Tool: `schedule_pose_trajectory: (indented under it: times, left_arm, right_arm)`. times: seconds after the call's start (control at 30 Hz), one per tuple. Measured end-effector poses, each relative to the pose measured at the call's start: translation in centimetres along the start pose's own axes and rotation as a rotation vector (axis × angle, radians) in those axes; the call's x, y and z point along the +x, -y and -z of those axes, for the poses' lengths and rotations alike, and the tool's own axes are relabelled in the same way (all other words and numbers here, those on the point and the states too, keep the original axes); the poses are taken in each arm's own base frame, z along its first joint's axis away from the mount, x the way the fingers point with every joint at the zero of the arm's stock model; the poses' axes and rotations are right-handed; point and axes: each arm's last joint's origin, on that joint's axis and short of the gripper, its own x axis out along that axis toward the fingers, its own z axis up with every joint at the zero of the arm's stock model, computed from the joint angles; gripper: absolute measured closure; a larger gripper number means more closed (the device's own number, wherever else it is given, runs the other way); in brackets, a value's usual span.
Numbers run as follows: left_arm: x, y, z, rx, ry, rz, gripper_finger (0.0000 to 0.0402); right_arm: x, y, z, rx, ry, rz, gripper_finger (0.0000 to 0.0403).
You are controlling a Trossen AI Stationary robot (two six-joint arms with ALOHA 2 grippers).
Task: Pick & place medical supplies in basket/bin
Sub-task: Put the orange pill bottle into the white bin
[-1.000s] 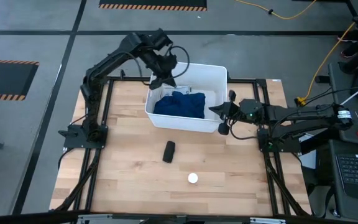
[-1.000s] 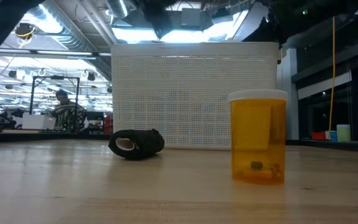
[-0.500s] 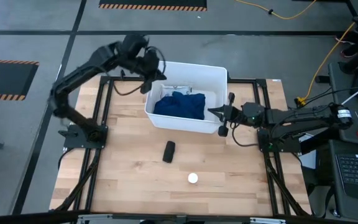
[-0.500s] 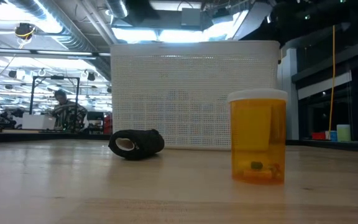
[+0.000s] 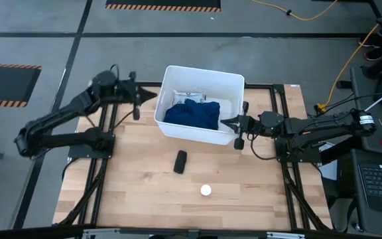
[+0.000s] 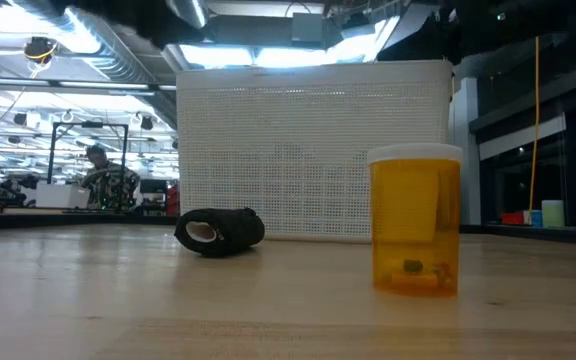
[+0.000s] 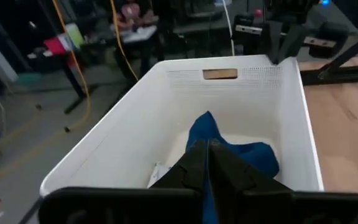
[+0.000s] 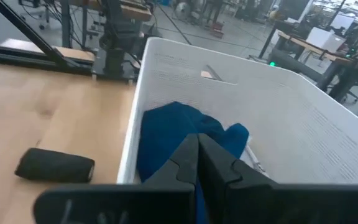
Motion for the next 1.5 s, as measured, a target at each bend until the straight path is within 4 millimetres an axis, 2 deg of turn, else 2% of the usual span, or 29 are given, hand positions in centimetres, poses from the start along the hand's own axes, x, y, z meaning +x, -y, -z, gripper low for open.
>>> schedule_pose_trajectory:
  times: [0.17, 0.3, 0.47, 0.7, 1.0, 1.2, 1.4, 1.5]
  left_arm:
    - [-1.2, 1.5, 3.5, -0.008, 0.12, -0.024, 0.0395]
    - [-1.8, 2.3, 5.7, -0.004, 0.142, -0.032, 0.0394]
    - [-2.5, 3.0, 7.2, -0.008, 0.165, -0.035, 0.0389]
    - [-3.7, 4.1, 9.7, -0.019, 0.224, -0.05, 0.0392]
    - [-5.6, 5.6, 11.2, -0.025, 0.363, -0.054, 0.0392]
    - [-5.2, 6.3, 12.9, -0.036, 0.369, -0.013, 0.0389]
    - [-5.1, 6.4, 13.3, -0.04, 0.368, -0.012, 0.0395]
    - [-5.1, 6.4, 13.3, -0.045, 0.367, -0.011, 0.0395]
  right_arm:
    - [-0.1, -0.4, -0.2, 0.006, 0.015, -0.039, 0.0395]
    - [-0.4, -1.4, -0.9, 0.021, 0.034, -0.096, 0.0395]
    - [-0.3, -3.2, -1.9, 0.012, 0.05, -0.176, 0.0399]
    - [1.3, -6.7, -1.1, -0.044, -0.04, -0.2, 0.0401]
    - [2.3, -10.0, -4.1, -0.011, -0.016, -0.21, 0.0401]
    - [3.0, -12.5, -4.4, 0.033, -0.225, -0.182, 0.0402]
    - [3.6, -15.3, -6.6, 0.049, -0.418, -0.198, 0.0402]
    - [3.5, -16.6, -7.9, 0.122, -0.493, -0.183, 0.0402]
